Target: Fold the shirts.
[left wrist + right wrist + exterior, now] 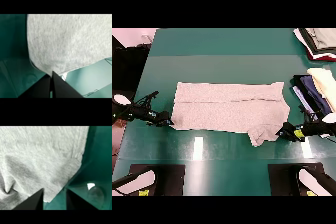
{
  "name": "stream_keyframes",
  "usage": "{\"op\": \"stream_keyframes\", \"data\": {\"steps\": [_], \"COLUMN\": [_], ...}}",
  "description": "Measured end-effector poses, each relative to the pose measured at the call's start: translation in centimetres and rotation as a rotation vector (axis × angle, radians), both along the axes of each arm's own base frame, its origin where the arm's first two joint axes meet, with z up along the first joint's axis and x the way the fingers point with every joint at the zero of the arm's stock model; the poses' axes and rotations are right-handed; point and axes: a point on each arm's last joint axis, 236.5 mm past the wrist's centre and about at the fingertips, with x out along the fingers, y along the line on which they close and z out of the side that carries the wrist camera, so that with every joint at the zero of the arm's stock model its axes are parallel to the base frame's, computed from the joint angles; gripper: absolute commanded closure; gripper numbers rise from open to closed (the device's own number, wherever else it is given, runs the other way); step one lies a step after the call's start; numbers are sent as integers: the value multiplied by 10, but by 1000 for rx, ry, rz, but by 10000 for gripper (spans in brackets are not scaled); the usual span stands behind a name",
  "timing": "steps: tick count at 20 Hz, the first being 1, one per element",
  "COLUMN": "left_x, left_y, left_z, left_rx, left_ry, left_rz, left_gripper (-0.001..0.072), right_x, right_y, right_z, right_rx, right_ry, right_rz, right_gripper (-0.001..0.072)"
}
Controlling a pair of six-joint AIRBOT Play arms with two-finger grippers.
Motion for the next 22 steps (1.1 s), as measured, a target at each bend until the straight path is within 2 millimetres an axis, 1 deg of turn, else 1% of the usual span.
{"op": "stream_keyframes", "data": {"steps": [1,2,5,7,8,9,11,13,16,18,19,20,22], "left_x": [0,0,0,3,3,1,-8,-22,-39,-46,-46,-44,-33], "left_y": [0,0,1,4,6,7,8,7,4,0,-2,-3,-1], "left_z": [0,0,3,12,18,25,39,57,82,94,98,101,105], "left_rx": [0,1,8,29,42,56,76,92,105,103,98,98,103], "left_ry": [0,0,-11,-47,-68,-87,-106,-121,-150,-167,-184,-199,-245], "left_rz": [0,0,-1,-6,-11,-21,-51,-74,-70,-62,-53,-43,-10], "left_gripper": [687,687,688,687,688,687,687,687,687,687,687,687,687], "right_x": [0,0,2,5,7,6,0,-9,-14,-8,-3,5,24], "right_y": [0,0,-1,-7,-9,-9,-17,-26,-36,-41,-42,-43,-43], "right_z": [-3,-5,-4,1,7,15,34,59,97,120,129,138,149], "right_rx": [3,2,-7,-43,-51,-59,-105,-162,-241,-281,-294,-303,-302], "right_ry": [5,8,-16,-60,-82,-95,-115,-129,-195,-267,-298,-331,-372], "right_rz": [1,3,14,27,34,52,104,146,170,164,158,151,149], "right_gripper": [609,697,701,702,702,702,702,703,703,703,703,702,703]}}
